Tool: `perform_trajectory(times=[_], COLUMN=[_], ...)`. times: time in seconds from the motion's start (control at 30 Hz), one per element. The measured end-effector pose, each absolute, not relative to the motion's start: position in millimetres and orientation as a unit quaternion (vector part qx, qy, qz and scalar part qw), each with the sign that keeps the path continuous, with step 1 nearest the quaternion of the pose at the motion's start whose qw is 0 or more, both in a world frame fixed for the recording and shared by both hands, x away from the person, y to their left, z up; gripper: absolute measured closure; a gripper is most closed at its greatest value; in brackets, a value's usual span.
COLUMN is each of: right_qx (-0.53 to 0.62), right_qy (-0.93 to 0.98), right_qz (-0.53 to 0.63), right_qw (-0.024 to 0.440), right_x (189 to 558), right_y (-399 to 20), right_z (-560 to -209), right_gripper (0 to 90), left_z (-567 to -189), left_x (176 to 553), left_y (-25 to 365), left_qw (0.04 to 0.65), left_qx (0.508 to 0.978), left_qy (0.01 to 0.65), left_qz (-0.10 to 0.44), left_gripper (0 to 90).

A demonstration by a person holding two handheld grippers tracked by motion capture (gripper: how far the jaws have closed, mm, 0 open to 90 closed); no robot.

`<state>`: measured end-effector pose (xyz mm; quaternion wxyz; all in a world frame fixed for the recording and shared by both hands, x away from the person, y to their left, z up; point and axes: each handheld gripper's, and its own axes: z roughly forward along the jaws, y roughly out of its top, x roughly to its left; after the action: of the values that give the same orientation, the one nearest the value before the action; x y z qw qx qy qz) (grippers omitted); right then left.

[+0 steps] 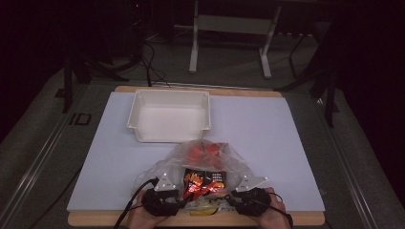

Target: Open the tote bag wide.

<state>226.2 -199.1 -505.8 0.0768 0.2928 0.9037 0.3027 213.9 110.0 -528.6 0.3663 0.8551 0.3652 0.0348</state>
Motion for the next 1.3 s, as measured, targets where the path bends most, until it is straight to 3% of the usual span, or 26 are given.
perform_trajectory(times=[0.33,0.77,1.03,1.2,1.3], right_qx=[0.296,0.307,0.336,0.346,0.345], right_qy=[0.903,0.873,0.845,0.837,0.841], right_qz=[0.303,0.372,0.406,0.414,0.409], right_qw=[0.068,0.078,0.088,0.089,0.077], right_x=[226,225,241,250,256], right_y=[-203,-211,-202,-192,-186], right_z=[-510,-484,-483,-483,-485], right_gripper=[68.4,69.8,83.1,79.5,68.2], left_z=[-531,-530,-531,-531,-531], left_x=[210,211,211,210,210], left_y=[116,113,112,112,112], left_qw=[0.379,0.374,0.375,0.376,0.377], left_qx=[0.848,0.851,0.85,0.85,0.849], left_qy=[0.369,0.367,0.366,0.366,0.367], left_qz=[0.039,0.043,0.044,0.045,0.045], left_gripper=[49.5,49.3,49.1,48.9,48.7])
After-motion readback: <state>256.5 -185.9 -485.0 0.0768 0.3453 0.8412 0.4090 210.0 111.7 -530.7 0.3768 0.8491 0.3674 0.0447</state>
